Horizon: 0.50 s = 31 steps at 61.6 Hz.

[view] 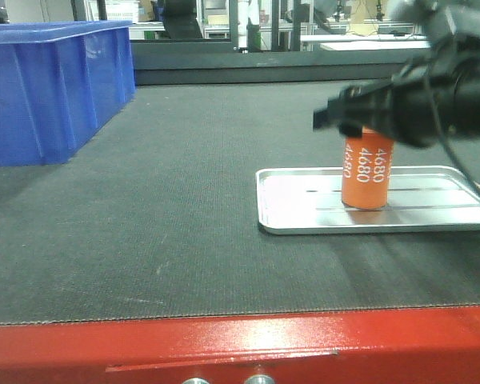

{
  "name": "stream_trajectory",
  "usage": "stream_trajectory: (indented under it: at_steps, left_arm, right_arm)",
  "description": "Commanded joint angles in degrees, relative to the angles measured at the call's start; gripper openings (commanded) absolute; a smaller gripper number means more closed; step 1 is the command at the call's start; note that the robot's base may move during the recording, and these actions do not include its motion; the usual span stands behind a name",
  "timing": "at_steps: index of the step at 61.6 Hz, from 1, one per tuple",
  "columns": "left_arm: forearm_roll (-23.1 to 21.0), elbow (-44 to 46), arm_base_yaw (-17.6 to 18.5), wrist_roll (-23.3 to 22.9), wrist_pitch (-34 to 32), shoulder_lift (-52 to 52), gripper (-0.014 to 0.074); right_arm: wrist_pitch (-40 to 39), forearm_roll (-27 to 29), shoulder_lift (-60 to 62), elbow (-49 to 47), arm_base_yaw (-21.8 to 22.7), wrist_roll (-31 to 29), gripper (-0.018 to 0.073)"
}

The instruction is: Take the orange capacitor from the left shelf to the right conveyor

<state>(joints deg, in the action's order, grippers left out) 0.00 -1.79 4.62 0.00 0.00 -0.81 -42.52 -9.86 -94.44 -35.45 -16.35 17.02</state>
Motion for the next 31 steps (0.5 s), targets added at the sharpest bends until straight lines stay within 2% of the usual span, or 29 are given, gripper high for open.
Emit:
stream_trajectory:
  at_steps: [1, 13, 15, 19, 26, 28, 31]
  left_arm:
    - [-0.3, 0.3, 0.3, 0.0, -5.0, 0.5, -0.0105]
    - [-0.3, 0.3, 0.3, 0.0, -5.0, 0.5, -0.0105]
    - [-0.3, 0.3, 0.3, 0.0, -5.0, 0.5, -0.0105]
    - [-0.3, 0.3, 0.3, 0.0, -5.0, 0.5, -0.0105]
    - [-0.3, 0.3, 0.3, 0.0, -5.0, 0.5, -0.0105]
    - [-0.3, 0.3, 0.3, 0.0, -5.0, 0.5, -0.0105]
    - [-0.3, 0.3, 0.3, 0.0, -5.0, 0.5, -0.0105]
  right_arm:
    - [-3.2, 0.3, 5.8, -1.7, 0.3, -0.6, 0.0608]
    - [12.6, 0.3, 18.5, -1.7, 0.3, -0.6, 0.0578]
    - [15.9, 0.3, 21.1, -1.7, 0.3, -0.6, 0.0539]
    - [21.5, 0.3, 25.8, -1.7, 0.3, -0.6, 0.0396]
    - [32.5, 0.3, 36.0, -1.7, 0.3, -0.6, 0.0027]
    - [36.4, 0.3, 40.0, -1.7, 0.3, -0.6, 0.0074]
    - [40.6, 0.3, 44.4, -1.7, 0.3, -0.6, 0.0078]
